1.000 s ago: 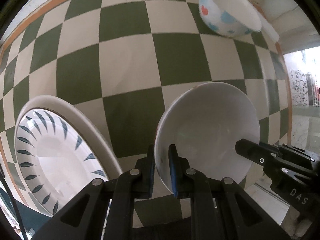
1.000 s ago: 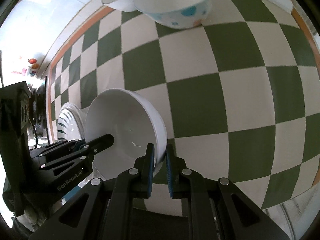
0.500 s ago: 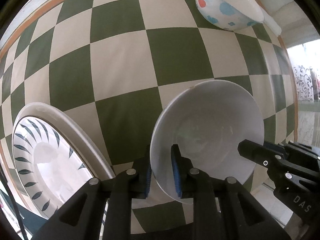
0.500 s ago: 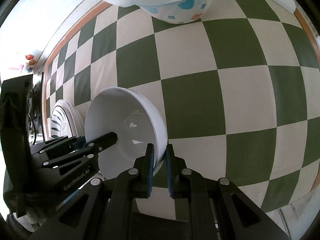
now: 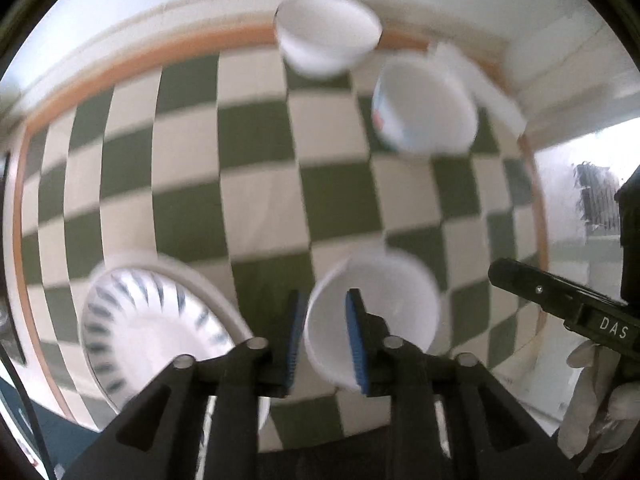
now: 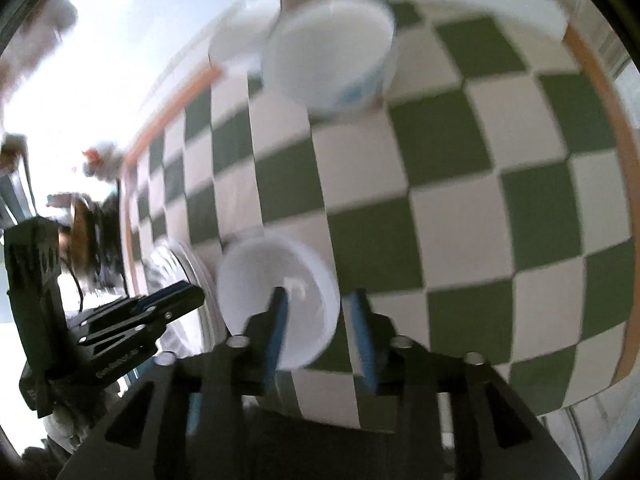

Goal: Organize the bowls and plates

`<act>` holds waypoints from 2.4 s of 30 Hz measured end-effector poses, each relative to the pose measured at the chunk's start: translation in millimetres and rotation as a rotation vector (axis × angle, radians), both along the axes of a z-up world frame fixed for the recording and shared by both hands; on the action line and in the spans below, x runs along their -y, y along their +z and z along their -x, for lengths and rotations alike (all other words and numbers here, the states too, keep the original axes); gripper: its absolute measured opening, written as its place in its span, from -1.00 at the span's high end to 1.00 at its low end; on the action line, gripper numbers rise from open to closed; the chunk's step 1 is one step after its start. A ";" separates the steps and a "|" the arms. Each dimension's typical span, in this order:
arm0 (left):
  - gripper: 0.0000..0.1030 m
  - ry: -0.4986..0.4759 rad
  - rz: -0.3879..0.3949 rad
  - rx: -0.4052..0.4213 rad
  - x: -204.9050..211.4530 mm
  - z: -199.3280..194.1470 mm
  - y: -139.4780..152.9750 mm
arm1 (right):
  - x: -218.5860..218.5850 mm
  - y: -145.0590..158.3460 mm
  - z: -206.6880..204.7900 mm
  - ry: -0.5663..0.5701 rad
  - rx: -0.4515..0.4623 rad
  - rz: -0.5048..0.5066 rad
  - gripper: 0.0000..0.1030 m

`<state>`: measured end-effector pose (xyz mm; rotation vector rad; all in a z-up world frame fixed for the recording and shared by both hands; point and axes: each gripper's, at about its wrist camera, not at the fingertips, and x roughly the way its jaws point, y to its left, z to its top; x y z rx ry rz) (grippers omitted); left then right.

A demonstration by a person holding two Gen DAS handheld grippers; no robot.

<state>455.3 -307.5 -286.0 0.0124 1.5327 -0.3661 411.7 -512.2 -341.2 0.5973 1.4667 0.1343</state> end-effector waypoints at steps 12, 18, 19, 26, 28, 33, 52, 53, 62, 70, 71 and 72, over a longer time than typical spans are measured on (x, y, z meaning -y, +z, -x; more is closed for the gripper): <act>0.56 -0.049 -0.017 -0.016 73.5 -125.0 -47.3 | 69.1 -5.1 -94.9 -0.164 0.059 0.059 0.17; 0.56 -0.105 -0.014 -0.056 97.0 -148.0 -66.7 | 72.1 -37.1 -128.4 -0.174 0.010 0.049 0.19; 0.57 -0.112 -0.025 -0.045 99.1 -149.6 -68.8 | 72.0 -40.9 -131.3 -0.172 0.006 0.042 0.25; 0.77 -0.147 -0.022 -0.031 104.0 -153.3 -69.8 | 68.2 -51.6 -143.9 -0.166 -0.016 0.079 0.76; 0.77 -0.142 -0.016 -0.031 102.1 -154.2 -67.6 | 66.1 -50.2 -146.4 -0.157 -0.019 0.094 0.77; 0.77 -0.147 -0.023 -0.010 97.2 -151.0 -64.9 | 62.7 -51.1 -145.6 -0.146 -0.018 0.113 0.78; 0.76 -0.157 0.021 0.090 62.3 -85.7 10.4 | 34.3 21.5 -98.3 -0.110 0.085 0.106 0.78; 0.76 -0.158 0.024 0.096 58.2 -77.9 15.3 | 33.7 26.1 -91.7 -0.107 0.090 0.105 0.78; 0.76 -0.169 0.025 0.061 28.3 -14.9 19.4 | -7.9 48.5 -10.0 -0.054 0.080 0.102 0.77; 0.76 -0.171 -0.003 -0.010 9.5 17.3 -11.0 | -28.1 26.9 29.2 -0.039 0.014 0.084 0.77; 0.76 -0.169 -0.008 -0.019 8.5 18.8 -16.3 | -29.4 22.4 30.0 -0.039 0.005 0.082 0.77; 0.76 -0.169 -0.013 -0.025 8.3 19.6 -20.0 | -31.0 16.6 32.0 -0.038 -0.006 0.079 0.77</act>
